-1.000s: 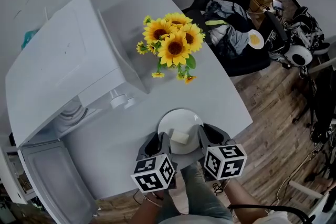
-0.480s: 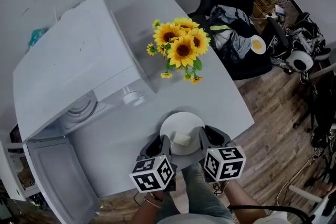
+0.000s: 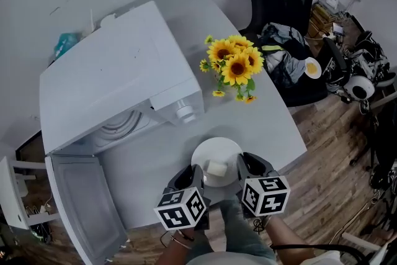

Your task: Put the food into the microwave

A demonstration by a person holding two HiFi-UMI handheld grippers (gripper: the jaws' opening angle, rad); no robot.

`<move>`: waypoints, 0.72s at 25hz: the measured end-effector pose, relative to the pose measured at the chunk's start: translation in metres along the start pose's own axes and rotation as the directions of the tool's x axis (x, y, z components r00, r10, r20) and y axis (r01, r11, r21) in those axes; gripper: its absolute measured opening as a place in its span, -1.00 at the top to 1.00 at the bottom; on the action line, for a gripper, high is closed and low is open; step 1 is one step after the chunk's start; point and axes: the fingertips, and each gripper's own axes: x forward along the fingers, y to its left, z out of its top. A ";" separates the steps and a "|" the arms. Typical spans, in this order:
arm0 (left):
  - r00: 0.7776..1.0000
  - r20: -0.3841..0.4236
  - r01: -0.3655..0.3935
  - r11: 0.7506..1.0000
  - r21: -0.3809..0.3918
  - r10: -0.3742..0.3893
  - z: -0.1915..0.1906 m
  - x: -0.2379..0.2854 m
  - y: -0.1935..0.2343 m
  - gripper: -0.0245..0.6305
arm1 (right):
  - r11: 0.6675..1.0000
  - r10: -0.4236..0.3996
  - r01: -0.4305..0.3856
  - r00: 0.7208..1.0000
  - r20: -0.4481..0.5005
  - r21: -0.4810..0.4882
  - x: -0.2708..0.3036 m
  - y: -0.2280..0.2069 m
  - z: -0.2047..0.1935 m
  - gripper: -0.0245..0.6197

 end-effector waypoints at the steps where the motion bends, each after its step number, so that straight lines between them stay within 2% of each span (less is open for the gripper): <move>1: 1.000 0.006 -0.005 1.000 -0.007 0.005 0.001 -0.006 0.004 0.73 | 1.000 0.008 -0.008 1.000 0.001 -0.008 0.000 0.007 0.001 0.74; 11: 0.993 0.091 -0.070 0.993 -0.096 0.079 0.021 -0.060 0.060 0.73 | 0.987 0.116 -0.115 0.993 0.004 -0.108 0.011 0.089 0.015 0.74; 18: 0.977 0.148 -0.128 0.978 -0.166 0.153 0.028 -0.099 0.102 0.73 | 0.960 0.200 -0.200 0.980 -0.019 -0.198 0.020 0.151 0.018 0.74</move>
